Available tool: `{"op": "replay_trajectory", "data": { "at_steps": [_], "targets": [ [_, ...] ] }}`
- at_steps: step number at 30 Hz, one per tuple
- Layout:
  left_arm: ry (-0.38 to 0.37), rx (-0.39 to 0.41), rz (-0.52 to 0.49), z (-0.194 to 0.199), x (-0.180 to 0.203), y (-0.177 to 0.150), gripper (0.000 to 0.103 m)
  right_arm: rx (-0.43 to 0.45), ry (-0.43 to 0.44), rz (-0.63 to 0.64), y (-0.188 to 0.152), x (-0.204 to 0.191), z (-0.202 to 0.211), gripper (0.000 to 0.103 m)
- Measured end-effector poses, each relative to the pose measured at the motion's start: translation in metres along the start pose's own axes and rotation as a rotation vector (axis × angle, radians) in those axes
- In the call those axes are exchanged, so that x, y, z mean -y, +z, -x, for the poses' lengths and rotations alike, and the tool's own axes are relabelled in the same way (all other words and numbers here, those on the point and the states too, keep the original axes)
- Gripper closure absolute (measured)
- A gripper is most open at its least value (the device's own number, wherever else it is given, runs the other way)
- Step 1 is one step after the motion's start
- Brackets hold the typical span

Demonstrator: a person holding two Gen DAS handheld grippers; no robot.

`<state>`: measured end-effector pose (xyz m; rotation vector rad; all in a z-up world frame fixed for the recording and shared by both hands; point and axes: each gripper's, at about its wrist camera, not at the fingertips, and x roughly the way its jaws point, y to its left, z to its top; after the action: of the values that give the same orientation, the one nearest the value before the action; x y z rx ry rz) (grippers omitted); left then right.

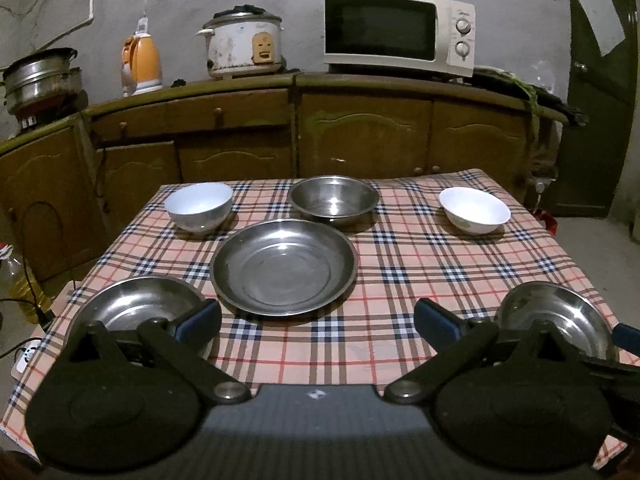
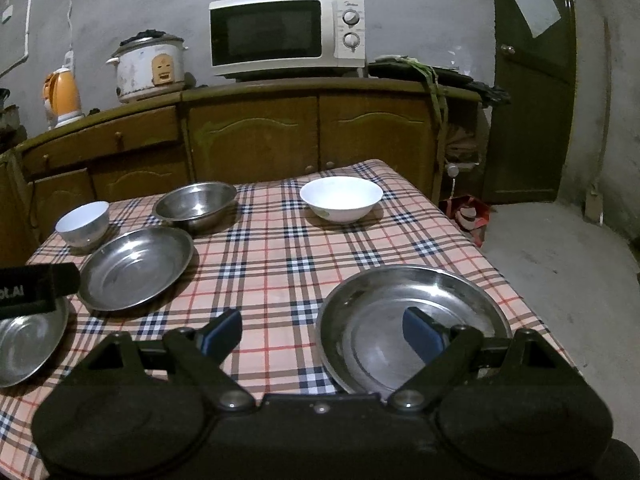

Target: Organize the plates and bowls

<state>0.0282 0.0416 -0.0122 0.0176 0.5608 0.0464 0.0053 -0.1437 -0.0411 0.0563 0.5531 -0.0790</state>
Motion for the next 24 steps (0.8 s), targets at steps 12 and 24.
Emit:
{"op": "replay_trajectory", "data": {
  "at_steps": [12, 24],
  "targets": [
    [0.011, -0.01, 0.015, -0.008, -0.007, 0.001, 0.0, -0.006, 0.017, 0.021, 0.002, -0.009, -0.007, 0.0],
    [0.032, -0.022, 0.036, -0.016, -0.018, 0.002, 0.0, -0.006, 0.053, 0.057, 0.007, -0.024, -0.017, 0.0]
  ]
}}
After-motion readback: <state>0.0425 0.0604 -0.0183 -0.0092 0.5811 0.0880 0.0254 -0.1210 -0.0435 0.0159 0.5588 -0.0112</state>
